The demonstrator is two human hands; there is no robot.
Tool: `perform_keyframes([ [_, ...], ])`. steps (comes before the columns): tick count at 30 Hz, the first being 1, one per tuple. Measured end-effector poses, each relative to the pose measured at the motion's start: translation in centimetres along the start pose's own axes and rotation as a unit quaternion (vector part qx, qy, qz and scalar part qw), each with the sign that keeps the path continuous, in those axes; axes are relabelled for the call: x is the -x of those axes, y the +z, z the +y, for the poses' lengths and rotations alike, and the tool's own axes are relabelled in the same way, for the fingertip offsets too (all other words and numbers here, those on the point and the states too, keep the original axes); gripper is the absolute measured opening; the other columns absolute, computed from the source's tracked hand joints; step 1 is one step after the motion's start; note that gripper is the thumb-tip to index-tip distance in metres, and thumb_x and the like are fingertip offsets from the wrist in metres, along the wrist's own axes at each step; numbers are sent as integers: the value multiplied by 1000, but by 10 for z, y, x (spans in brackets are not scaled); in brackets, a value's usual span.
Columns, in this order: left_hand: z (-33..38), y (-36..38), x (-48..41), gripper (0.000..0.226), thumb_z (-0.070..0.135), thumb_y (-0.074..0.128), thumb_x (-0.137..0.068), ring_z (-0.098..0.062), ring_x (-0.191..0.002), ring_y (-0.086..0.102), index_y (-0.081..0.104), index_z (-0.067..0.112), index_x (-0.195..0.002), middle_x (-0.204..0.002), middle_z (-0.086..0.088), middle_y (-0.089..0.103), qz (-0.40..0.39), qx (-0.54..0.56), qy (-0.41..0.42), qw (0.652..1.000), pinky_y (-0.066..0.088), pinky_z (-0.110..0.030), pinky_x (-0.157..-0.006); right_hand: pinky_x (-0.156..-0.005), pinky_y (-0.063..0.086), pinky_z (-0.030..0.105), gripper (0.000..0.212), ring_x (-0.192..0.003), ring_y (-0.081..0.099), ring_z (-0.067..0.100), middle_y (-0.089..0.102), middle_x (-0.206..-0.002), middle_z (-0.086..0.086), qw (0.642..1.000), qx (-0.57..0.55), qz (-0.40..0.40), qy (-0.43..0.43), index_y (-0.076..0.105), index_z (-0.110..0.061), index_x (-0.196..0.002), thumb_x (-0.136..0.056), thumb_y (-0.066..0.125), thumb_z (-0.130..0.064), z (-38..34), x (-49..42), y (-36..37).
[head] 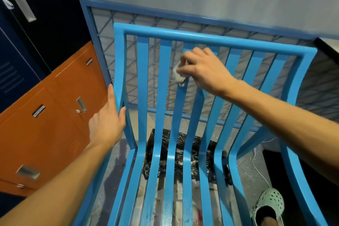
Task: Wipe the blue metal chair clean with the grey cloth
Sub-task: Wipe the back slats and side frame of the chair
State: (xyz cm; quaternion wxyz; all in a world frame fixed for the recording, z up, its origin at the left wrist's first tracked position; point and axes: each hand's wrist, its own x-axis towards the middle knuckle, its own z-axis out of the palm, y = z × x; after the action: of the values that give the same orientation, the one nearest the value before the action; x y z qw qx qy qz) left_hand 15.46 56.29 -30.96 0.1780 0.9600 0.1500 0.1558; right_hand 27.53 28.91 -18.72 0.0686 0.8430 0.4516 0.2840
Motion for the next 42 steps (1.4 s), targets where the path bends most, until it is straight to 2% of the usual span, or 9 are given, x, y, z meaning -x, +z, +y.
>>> perform_keyframes([
  [4, 0, 0, 0, 76, 38, 45, -102, -12, -52, 51, -5, 25, -158, -78, -2, 54, 3, 2, 0, 1000, 40, -25, -42, -72, 35, 39, 19, -93, 53, 29, 60, -105, 7, 999, 16, 37, 24, 70, -19, -106, -91, 60, -12, 12, -13, -16],
  [10, 1, 0, -2, 76, 39, 45, -103, -20, -55, 56, -6, 26, -158, -76, -2, 54, 2, -5, -1, 1000, 54, -38, -51, -77, 39, 38, 25, -103, 52, 28, 57, -117, 5, 990, 56, -65, -116, 68, -15, -108, -87, 56, -8, -14, 18, 31],
  [17, 0, 0, -2, 75, 39, 46, -103, -20, -57, 57, -4, 25, -158, -80, -3, 56, 7, -1, 6, 1000, 56, -39, -53, -74, 38, 35, 28, -94, 53, 22, 59, -112, 3, 997, -58, 14, 55, 66, -20, -113, -87, 69, -10, -66, 61, 83],
  [25, 0, 0, -1, 73, 39, 44, -103, -26, -61, 56, -2, 24, -158, -79, -5, 54, 9, -18, 3, 1000, 53, -40, -57, -77, 37, 36, 37, -92, 51, 23, 55, -106, 0, 973, -127, -134, 138, 68, -22, -110, -77, 72, -4, -165, 130, 152],
  [29, 0, -1, 0, 74, 40, 43, -103, -24, -61, 56, -3, 25, -158, -79, -5, 55, 7, -15, 4, 1000, 52, -38, -56, -67, 38, 32, 53, -88, 51, 23, 54, -102, 1, 932, -195, -210, 223, 68, -19, -113, -66, 75, 7, -217, 153, 163],
  [32, -2, 0, -3, 74, 40, 44, -103, -23, -60, 58, -5, 27, -158, -79, -4, 56, 4, -11, -2, 1000, 56, -42, -58, -75, 45, 33, 45, -97, 50, 23, 54, -110, 2, 862, -307, -275, 295, 65, -18, -124, -84, 64, 3, -223, 145, 163],
  [35, -4, 2, -2, 76, 41, 44, -102, -24, -60, 59, -7, 28, -157, -81, -5, 57, 2, -6, 2, 1000, 57, -42, -57, -85, 50, 38, 28, -99, 55, 28, 57, -109, 8, 811, -389, -334, 282, 71, -9, -108, -87, 59, 4, -205, 140, 145],
  [39, -5, 3, -3, 75, 41, 44, -102, -20, -54, 55, -5, 27, -157, -78, -5, 56, 11, -6, 5, 1000, 42, -28, -45, -84, 42, 10, 37, -96, 53, -5, 53, -96, -5, 842, -398, -168, 325, 71, -13, -111, -86, 55, 9, -141, 125, 84],
  [42, -1, 3, -3, 75, 39, 44, -102, -17, -52, 50, -4, 24, -158, -78, -6, 56, 11, -12, 6, 1000, 27, -22, -43, -85, 45, 30, 43, -96, 55, 20, 57, -100, 8, 914, -278, -14, 296, 72, -15, -112, -77, 61, 8, -69, 98, 38],
])
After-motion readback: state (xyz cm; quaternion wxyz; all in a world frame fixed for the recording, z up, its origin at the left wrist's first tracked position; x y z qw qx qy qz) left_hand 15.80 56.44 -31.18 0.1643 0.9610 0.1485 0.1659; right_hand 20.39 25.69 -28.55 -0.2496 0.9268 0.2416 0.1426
